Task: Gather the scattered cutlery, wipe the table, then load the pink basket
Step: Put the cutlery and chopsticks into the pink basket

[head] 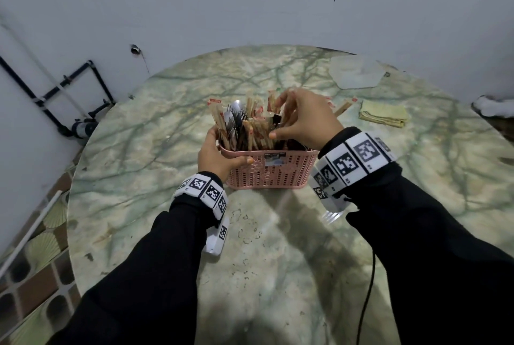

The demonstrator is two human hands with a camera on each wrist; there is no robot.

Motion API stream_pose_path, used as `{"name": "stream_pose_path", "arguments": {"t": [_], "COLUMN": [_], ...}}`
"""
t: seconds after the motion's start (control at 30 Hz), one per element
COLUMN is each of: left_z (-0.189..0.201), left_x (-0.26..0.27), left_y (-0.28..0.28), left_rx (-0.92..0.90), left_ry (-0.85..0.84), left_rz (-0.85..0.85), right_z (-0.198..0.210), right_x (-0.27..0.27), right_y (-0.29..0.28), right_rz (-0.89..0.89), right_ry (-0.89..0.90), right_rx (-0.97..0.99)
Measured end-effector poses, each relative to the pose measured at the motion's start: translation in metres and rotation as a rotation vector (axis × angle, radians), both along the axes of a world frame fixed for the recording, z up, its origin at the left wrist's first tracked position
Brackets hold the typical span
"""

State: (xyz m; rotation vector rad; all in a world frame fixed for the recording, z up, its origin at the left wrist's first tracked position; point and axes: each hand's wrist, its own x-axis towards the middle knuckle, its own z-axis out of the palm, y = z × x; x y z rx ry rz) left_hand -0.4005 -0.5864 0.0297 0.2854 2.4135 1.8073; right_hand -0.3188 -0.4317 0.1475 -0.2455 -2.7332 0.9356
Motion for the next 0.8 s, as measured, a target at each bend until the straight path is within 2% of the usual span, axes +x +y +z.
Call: {"name": "stream_pose_path", "arguments": {"t": [0.1,0.2,0.27,0.43,0.5,0.6,0.67,0.8], "left_z": [0.0,-0.001,-0.002,-0.004,-0.003,-0.002,-0.002,-0.002], "left_x": [0.0,0.0,-0.001,-0.002,-0.001,-0.001,0.0,0.0], "left_y": [0.0,0.0,0.0,-0.001,-0.001,-0.001,-0.001,-0.001], "left_rx": [0.005,0.004,-0.012,-0.025,-0.036,-0.039,-0.047,-0.027], "left_ry": [0.006,0.011,0.014,0.018,0.025,0.025,0.029,0.025], "left_rz": [0.004,0.013,0.01,0.008,0.007,0.008,0.01,0.007], "right_z": [0.008,0.015,0.014,-0.012,-0.019,-0.024,-0.03,-0.029], "right_x": [0.007,0.011,0.009,0.003,0.005,0.013,0.016,0.016], "right_y": [0.001,0.003,0.004,0.002,0.0,-0.003,-0.004,-0.002], "right_rz": [0.1,0.035,-0.027,-0.06,-0.064,-0.141,-0.173,-0.074], "right_ry": [-0.063,0.069,0.128,0.034,0.131,0.254,0.228,0.058], "right_rx": [-0.046,-0.11,-0.017,0.243,0.204,0.013,0.011,0.221]}}
